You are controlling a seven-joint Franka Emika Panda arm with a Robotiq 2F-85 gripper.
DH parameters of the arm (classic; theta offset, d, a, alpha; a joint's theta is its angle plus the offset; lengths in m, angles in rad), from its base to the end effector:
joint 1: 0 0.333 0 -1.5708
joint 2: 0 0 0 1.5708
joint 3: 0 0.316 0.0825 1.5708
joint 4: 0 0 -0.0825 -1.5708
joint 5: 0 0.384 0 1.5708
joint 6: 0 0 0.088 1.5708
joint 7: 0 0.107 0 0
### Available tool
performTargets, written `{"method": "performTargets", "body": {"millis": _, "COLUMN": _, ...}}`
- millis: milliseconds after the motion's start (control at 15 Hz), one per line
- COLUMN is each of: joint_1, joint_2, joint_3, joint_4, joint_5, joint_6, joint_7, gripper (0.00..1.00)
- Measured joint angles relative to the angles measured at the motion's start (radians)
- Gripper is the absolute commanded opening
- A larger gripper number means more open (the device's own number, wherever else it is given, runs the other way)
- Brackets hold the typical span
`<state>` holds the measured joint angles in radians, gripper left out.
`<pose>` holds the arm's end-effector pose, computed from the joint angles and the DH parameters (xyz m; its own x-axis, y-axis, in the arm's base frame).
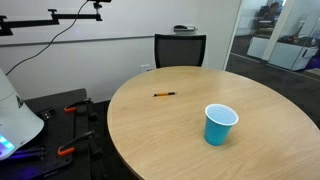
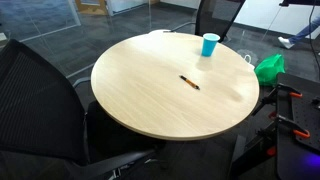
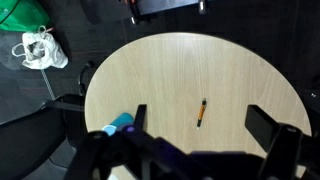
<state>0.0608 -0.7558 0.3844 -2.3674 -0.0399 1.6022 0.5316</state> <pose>0.2878 0.1637 0.5597 0.9791 -0.1708 0.1102 -0.1954 -0.9405 0.2779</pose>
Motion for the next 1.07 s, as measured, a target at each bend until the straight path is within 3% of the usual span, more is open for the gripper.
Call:
{"method": "performTargets", "body": {"millis": 733, "joint_1": 0.000, "joint_2": 0.000, "joint_3": -0.005, "joint_4": 0.002, "joint_5": -0.025, "joint_6": 0.005, "joint_7": 0.001, "gripper": 1.00}}
{"method": "performTargets", "body": {"millis": 1067, "joint_1": -0.011, "joint_2": 0.000, "joint_3": -0.066, "joint_4": 0.037, "joint_5": -0.098, "joint_6": 0.008, "joint_7": -0.002, "gripper": 1.00}}
